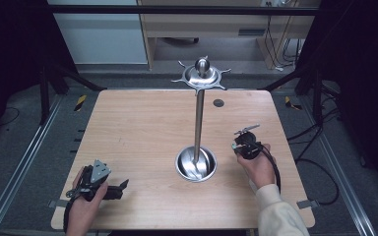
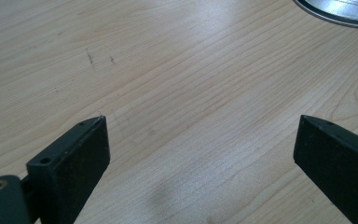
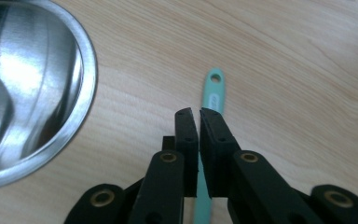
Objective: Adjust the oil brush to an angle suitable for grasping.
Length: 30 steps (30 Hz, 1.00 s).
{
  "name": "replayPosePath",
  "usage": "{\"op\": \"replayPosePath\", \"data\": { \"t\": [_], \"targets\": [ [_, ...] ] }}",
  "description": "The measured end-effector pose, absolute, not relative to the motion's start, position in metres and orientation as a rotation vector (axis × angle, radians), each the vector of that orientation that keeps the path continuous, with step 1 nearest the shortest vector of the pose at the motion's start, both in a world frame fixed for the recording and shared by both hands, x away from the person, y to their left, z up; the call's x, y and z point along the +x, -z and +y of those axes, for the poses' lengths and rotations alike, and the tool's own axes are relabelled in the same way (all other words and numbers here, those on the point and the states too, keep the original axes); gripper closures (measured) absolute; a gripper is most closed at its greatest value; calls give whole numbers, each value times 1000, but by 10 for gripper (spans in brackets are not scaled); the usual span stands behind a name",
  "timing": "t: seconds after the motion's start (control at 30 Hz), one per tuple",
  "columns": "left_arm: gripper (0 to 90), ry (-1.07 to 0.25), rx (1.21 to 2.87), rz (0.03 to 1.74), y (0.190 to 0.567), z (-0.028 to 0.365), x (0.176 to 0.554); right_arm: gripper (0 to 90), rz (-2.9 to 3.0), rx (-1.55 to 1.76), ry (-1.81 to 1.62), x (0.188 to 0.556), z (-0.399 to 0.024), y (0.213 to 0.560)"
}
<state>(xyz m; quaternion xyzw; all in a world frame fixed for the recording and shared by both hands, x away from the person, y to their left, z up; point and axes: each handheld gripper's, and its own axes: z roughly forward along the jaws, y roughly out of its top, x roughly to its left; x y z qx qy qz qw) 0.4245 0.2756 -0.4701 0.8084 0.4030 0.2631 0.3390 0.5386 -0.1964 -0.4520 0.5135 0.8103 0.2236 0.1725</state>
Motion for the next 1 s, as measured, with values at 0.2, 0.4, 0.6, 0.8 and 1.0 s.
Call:
{"op": "replayPosePath", "data": {
  "t": [0.2,0.4,0.6,0.8,1.0],
  "targets": [
    [32,-679,2103,1039,470,274,424,710,2355,1572,-519,533,-211,439],
    [32,-676,2104,1034,469,273,423,678,2413,1634,-452,530,-216,443],
    [32,-676,2103,1037,470,273,424,673,2440,1660,-392,533,-215,451],
    [32,-677,2105,1036,470,273,424,695,2478,1677,-340,534,-212,459],
    [32,-676,2103,1037,470,273,424,733,2486,1700,-327,535,-214,462]
  ]
}}
